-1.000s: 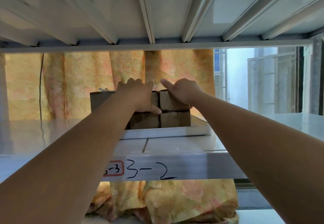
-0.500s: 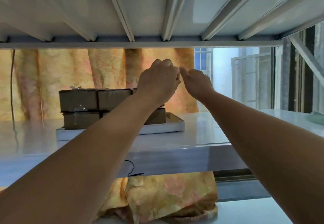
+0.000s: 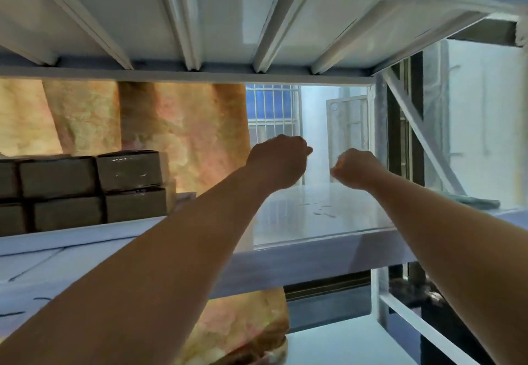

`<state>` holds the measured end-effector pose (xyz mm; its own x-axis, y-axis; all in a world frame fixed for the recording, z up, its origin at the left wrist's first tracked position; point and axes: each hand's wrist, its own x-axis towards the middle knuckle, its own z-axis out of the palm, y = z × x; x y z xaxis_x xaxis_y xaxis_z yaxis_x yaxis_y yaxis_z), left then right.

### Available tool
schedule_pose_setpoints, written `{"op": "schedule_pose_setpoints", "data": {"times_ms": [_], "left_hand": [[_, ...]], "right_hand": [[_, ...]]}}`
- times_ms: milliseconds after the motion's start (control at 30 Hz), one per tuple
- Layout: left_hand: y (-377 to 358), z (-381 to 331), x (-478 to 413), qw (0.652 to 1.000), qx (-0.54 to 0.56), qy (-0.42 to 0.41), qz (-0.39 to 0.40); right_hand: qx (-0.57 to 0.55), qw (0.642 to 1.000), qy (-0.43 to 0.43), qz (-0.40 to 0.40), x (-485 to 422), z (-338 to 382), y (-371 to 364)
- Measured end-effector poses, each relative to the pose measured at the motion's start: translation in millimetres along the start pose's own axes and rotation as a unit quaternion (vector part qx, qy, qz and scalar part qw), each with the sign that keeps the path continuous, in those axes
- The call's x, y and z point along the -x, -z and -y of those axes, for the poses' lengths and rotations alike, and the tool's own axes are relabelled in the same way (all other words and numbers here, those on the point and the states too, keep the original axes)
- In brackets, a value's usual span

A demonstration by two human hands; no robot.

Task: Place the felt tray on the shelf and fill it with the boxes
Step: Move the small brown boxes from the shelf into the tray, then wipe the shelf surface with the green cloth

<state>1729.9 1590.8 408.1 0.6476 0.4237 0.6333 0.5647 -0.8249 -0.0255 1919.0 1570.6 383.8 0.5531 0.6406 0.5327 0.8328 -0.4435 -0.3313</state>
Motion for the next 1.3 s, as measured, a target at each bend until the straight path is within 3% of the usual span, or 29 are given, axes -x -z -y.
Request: {"op": "schedule_pose_setpoints", "data": {"times_ms": [333, 500, 667, 800, 933, 1167, 1300], "left_hand": [[-57.5, -24.6, -28.5, 0.996, -0.014, -0.015, 0.091], [-56.1, -21.6, -26.8, 0.992, 0.070, -0.024, 0.105], [-59.3, -20.1, -22.7, 0.989, 0.075, -0.050, 0.120], [-65.1, -20.8, -24.2, 0.984, 0.097, -0.049, 0.140], [-73.3, -16.5, -28.1, 0.982, 0.110, -0.046, 0.145], [-74.1, -17.4, -28.6, 0.981, 0.121, -0.056, 0.139], [-76.2, -17.1, -29.9, 0.981, 0.119, -0.063, 0.142]], "right_hand": [[0.113, 0.988, -0.105, -0.011, 13.3, -87.2, 14.3], [0.061, 0.974, -0.203, 0.077, 14.1, -105.9, 19.0], [0.029, 0.967, -0.190, 0.165, 19.9, -104.9, 26.4], [0.064, 0.977, -0.186, 0.077, 13.5, -109.3, 22.1], [-0.026, 0.972, -0.226, 0.060, 10.9, -99.0, 30.8], [0.186, 0.948, -0.187, 0.179, 15.0, -89.7, 44.0], [0.251, 0.945, -0.148, 0.148, 10.4, -83.3, 44.7]]}}
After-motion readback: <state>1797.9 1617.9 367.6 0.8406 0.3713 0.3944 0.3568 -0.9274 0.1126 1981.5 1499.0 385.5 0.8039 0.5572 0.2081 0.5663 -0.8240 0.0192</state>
